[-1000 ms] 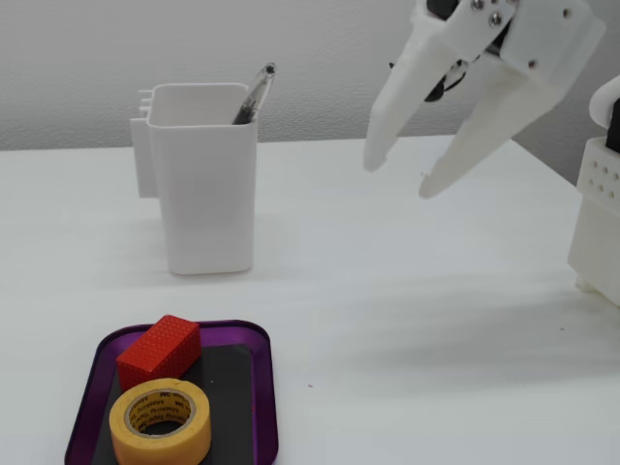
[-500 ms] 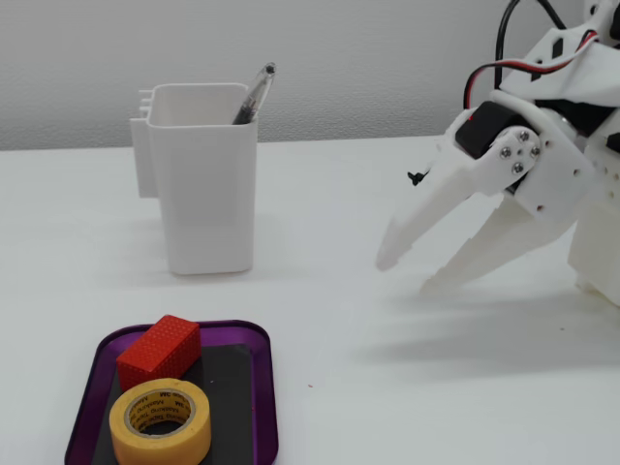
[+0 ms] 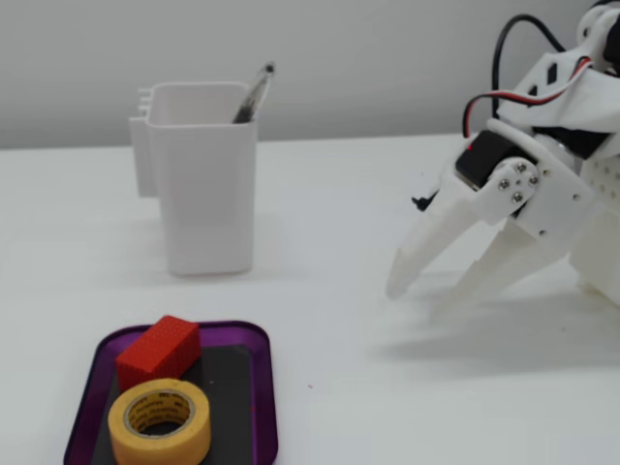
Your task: Pick up the cube and place it in the box.
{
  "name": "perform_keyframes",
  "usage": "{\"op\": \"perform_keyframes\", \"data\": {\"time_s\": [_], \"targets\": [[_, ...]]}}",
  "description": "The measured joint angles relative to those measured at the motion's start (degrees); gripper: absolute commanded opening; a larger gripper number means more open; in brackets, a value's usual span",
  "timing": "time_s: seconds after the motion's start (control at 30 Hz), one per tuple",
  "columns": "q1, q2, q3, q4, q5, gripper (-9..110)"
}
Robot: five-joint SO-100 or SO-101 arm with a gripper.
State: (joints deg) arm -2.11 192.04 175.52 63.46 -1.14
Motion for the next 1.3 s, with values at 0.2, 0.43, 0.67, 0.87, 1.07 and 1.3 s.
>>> {"op": "perform_keyframes", "data": {"time_s": [0.2,0.43,0.67,0.87,1.07,1.3], "targets": [[0.0,0.0,0.1,0.0,0.0,0],[0.0,0.0,0.1,0.0,0.0,0],[0.0,0.0,0.1,0.0,0.0,0],[0.0,0.0,0.1,0.0,0.0,0],[0.0,0.0,0.1,0.0,0.0,0],[0.0,0.0,0.1,0.0,0.0,0]]}}
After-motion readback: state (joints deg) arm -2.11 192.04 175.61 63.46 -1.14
